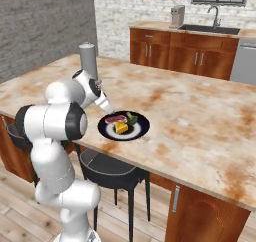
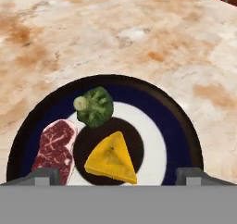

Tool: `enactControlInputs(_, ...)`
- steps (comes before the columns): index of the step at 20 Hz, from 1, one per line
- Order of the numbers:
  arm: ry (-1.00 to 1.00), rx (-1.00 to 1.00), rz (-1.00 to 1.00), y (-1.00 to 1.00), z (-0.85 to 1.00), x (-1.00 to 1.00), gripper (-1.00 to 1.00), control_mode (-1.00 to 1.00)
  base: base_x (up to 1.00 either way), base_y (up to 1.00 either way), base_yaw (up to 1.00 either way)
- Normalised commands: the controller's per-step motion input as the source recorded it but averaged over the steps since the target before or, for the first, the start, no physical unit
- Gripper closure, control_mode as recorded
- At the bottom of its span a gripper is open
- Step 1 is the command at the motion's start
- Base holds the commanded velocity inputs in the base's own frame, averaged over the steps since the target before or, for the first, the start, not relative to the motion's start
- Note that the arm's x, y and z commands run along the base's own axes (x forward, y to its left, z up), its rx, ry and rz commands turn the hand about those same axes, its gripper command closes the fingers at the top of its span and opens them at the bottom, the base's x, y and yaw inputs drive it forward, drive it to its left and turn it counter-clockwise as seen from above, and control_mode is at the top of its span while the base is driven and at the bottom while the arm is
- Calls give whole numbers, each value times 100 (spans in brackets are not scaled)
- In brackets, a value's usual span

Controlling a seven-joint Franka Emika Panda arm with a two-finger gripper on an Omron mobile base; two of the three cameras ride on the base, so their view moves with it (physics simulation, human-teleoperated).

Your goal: Take the cheese, steak, and broccoli from the fridge and place them on the plate on the dining counter to create an appetizer plate.

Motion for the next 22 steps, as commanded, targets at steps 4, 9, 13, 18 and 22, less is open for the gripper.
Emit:
enactControlInputs(4,-19,2,0,-17,100,-100,-100,-100,0,0,0)
enactControlInputs(9,-3,8,0,-47,100,-100,-100,-100,0,0,0)
enactControlInputs(13,2,21,0,-59,98,-100,-100,-100,0,0,0)
enactControlInputs(18,6,23,0,-65,67,-100,-100,-100,0,0,0)
enactControlInputs(22,1,13,-3,-49,12,-100,-100,-100,0,0,0)
